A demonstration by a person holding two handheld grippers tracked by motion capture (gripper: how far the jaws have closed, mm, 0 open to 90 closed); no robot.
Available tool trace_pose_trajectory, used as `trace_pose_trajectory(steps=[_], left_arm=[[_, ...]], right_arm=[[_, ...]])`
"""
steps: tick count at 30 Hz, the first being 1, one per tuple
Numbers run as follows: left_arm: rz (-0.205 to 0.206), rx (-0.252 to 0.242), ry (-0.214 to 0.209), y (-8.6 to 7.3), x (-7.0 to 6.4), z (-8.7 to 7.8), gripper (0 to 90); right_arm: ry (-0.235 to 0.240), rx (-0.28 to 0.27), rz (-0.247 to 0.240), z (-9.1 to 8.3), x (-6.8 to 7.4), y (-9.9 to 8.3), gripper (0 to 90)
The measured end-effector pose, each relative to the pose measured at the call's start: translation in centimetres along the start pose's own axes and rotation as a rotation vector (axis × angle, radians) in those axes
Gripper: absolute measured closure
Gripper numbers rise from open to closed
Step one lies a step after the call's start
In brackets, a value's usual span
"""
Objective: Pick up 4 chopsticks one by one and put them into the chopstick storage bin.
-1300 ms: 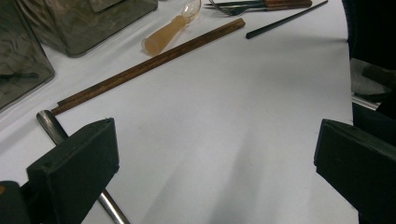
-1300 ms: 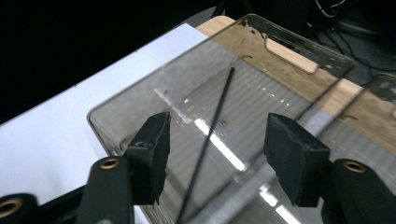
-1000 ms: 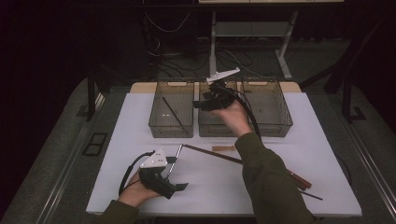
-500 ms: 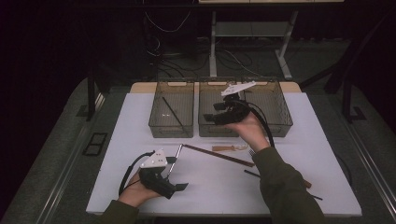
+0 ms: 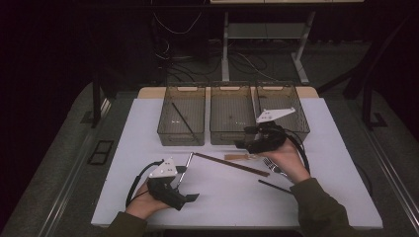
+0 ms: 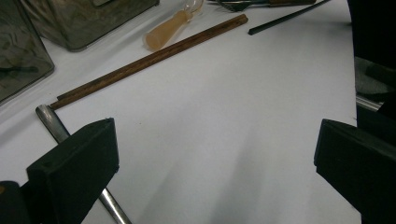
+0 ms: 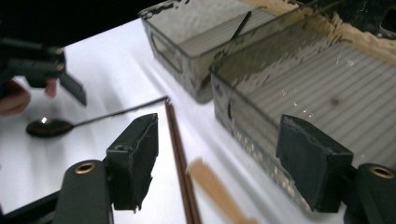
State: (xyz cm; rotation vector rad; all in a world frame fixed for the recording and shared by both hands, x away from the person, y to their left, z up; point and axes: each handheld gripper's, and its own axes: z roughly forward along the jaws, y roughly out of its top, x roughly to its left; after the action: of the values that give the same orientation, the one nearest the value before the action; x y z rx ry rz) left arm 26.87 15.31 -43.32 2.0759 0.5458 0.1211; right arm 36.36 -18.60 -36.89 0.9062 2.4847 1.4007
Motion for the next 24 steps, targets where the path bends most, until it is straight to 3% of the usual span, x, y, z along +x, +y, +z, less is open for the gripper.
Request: trace_pose_trajectory(steps=[7,11,17,24], left_arm=[[0.003,0.008,0.004,0.0,0.0,0.1,0.0],[0.006,0.002,0.005,0.1,-0.1,0.0,0.0],[0.004,0.002,0.009,0.0,0.0,0.0,0.0],[0.011,0.004,0.012,0.1,-0.1,-0.1,0.0]], right_arm=[[0.002,-0.017,-0.007,-2.6,0.4,-2.9,31.3],[-0.034,0.013,-0.029,-3.6,0.8,-4.2,32.9],[-0.032,0.069,-0.041,-5.0,1.5,-6.1,35.3],[-0.010,0.082,-0.016,-6.8,1.6,-8.0,41.5]])
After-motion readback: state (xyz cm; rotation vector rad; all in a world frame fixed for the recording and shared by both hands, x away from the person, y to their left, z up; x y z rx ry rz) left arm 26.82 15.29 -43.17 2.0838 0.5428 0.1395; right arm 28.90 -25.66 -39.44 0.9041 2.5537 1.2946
